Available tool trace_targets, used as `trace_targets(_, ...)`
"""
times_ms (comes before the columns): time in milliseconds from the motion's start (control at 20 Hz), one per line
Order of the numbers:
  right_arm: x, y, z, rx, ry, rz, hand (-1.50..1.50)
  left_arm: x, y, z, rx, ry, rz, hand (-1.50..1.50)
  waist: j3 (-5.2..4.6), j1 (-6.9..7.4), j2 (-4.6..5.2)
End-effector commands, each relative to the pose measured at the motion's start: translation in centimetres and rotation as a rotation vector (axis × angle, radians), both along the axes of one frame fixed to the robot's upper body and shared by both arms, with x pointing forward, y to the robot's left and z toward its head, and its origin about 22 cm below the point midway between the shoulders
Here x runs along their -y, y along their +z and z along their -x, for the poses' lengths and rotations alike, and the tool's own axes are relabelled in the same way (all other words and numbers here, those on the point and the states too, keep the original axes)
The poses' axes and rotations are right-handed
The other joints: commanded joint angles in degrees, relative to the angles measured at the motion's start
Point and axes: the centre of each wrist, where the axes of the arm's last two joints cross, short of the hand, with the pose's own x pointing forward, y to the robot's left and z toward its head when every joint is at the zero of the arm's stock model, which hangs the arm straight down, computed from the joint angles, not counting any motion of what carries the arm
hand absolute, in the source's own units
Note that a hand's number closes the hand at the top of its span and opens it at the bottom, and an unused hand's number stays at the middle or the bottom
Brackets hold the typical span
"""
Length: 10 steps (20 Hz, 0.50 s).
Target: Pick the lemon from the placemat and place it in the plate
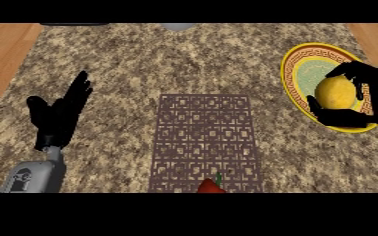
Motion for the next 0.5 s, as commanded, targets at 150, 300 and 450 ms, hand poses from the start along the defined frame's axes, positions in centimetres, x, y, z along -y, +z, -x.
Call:
trace_targets(150,5.4,-0.9,-3.9,-0.035,-0.058,-0.033,1.5,0.1,-1.4,0.7,0.013,-0.004,-0.005,0.0,-0.01,0.44,0.1)
trace_targets(300,7.6,-3.6,-4.5,-0.073,-0.076,0.055,1.5,-0.3,-0.1,-0.2,-0.002,-0.016,0.002,0.0,0.02,0.82,0.25)
trace_targets(450,8.8,-4.9,-4.8,-0.169,-0.077,0.132,1.5,0.6,0.1,-1.0,0.016,-0.026,-0.012,0.0,0.04,1.08,0.47)
